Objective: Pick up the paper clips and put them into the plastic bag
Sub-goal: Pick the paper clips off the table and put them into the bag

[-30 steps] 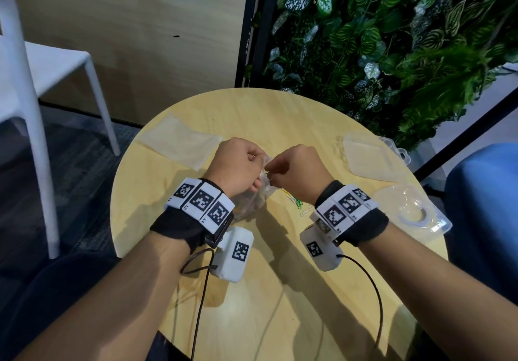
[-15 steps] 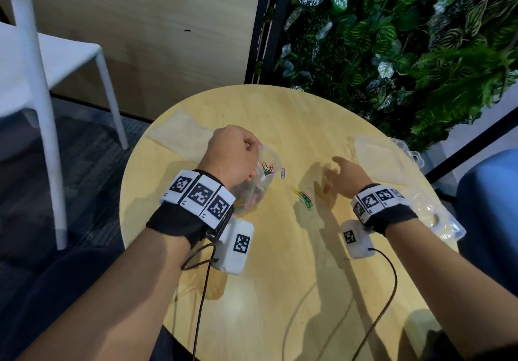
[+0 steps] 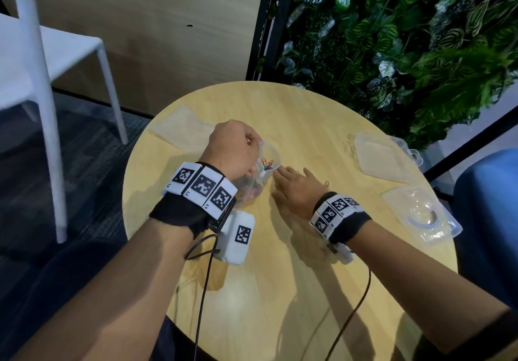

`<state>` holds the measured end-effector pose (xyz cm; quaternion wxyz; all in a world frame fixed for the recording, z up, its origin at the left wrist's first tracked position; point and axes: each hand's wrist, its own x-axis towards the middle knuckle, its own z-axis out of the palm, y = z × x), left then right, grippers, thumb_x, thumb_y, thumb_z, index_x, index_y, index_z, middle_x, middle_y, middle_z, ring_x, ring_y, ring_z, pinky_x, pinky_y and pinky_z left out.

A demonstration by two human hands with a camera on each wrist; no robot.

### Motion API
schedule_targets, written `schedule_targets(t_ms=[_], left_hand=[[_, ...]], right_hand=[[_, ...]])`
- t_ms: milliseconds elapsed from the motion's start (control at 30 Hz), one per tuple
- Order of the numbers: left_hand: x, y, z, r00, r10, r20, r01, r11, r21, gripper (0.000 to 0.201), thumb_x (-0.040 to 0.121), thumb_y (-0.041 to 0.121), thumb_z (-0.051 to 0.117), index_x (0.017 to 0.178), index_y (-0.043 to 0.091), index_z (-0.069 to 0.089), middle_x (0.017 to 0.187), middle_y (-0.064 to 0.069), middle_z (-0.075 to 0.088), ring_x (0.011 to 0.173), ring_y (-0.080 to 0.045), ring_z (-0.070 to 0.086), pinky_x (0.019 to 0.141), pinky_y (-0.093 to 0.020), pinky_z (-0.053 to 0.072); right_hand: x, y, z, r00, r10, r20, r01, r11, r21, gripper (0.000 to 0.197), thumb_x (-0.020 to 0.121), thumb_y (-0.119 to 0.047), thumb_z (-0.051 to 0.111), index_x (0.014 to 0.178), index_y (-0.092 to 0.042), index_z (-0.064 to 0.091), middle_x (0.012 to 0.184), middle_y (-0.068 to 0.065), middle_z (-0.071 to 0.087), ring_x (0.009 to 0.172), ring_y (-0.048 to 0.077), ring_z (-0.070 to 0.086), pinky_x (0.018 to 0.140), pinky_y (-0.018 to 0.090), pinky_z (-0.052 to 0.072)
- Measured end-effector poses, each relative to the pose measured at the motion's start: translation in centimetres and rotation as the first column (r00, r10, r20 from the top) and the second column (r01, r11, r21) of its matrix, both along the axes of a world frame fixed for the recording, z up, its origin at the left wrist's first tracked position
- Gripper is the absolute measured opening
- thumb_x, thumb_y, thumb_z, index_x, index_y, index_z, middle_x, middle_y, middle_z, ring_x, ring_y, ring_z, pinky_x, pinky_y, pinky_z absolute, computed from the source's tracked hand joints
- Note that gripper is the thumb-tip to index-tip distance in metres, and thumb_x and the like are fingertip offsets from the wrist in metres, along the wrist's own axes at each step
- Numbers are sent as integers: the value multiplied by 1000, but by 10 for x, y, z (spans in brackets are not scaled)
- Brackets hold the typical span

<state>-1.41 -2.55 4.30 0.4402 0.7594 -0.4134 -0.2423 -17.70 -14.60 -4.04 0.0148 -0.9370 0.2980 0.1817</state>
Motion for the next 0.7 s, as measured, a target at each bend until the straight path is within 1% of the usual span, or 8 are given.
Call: schedule_targets(t_ms=[67, 133, 233, 300, 367, 467, 600, 700], left_hand=[[-1, 0, 0, 1000, -10, -2, 10, 1000, 6, 23, 97, 7, 52, 94, 10, 75, 66, -7, 72, 52, -17, 72, 60, -36, 64], [-3, 0, 0, 1000, -16, -3, 16, 1000, 10, 24, 97, 6, 52, 92, 11, 75, 67, -7, 72, 53, -19, 73, 61, -37, 64], [-4, 2, 1, 1000, -22, -3, 22, 1000, 17, 25, 96, 5, 51, 91, 11, 75, 67, -6, 72, 56, -20, 73, 62, -38, 65], [-6, 3, 2, 1000, -30, 6, 30, 999, 18, 25, 96, 5, 51, 91, 11, 76, 67, -5, 72, 57, -21, 74, 63, -38, 65], [-9, 4, 2, 999, -42, 14, 41, 999, 23, 26, 96, 5, 51, 90, 11, 76, 66, -3, 71, 56, -21, 74, 63, -39, 65], [-11, 4, 0, 998, -53, 18, 53, 998, 30, 27, 96, 5, 51, 89, 12, 76, 66, -1, 69, 58, -23, 74, 64, -40, 64], [-11, 6, -1, 997, -68, 19, 68, 997, 40, 27, 95, 5, 50, 89, 12, 76, 63, -4, 70, 57, -23, 74, 66, -39, 64], [-12, 6, 0, 997, -71, 5, 71, 996, 47, 27, 95, 6, 49, 90, 11, 75, 64, -8, 72, 57, -22, 74, 66, -38, 64]], right_hand=[[-16, -2, -2, 998, -26, -56, 25, 1000, -18, 62, 100, -46, 23, 154, -18, 9, 163, -3, 6, 148, 24, 12, 114, 60, 14], [-31, 0, -4, 995, -69, -70, 70, 997, 13, 60, 101, -42, 26, 154, -20, 9, 163, -4, 4, 145, 30, 16, 112, 61, 23], [-46, 5, 0, 994, -101, 28, 100, 994, 55, 48, 104, -29, 29, 149, -13, 31, 157, 5, 26, 135, 35, 39, 110, 48, 35], [-49, 10, 5, 993, -101, 64, 101, 995, -6, 34, 103, -20, 34, 127, -10, 55, 133, 7, 54, 110, 34, 58, 93, 39, 47], [-49, 15, 4, 988, -126, 89, 134, 987, -88, 26, 97, -9, 41, 103, -10, 66, 103, 7, 67, 92, 30, 63, 77, 36, 50], [-50, 20, 0, 971, -206, 119, 217, 971, -95, 31, 92, -1, 48, 104, -16, 72, 94, 7, 72, 86, 29, 65, 77, 32, 53], [-56, 12, 7, 905, -321, 279, 335, 942, -2, 29, 88, -2, 55, 101, -16, 77, 96, 5, 74, 89, 25, 66, 80, 29, 52], [-57, -3, 16, 870, -409, 273, 406, 911, 72, 20, 84, -8, 64, 95, -17, 79, 92, 2, 76, 82, 20, 67, 79, 27, 53]])
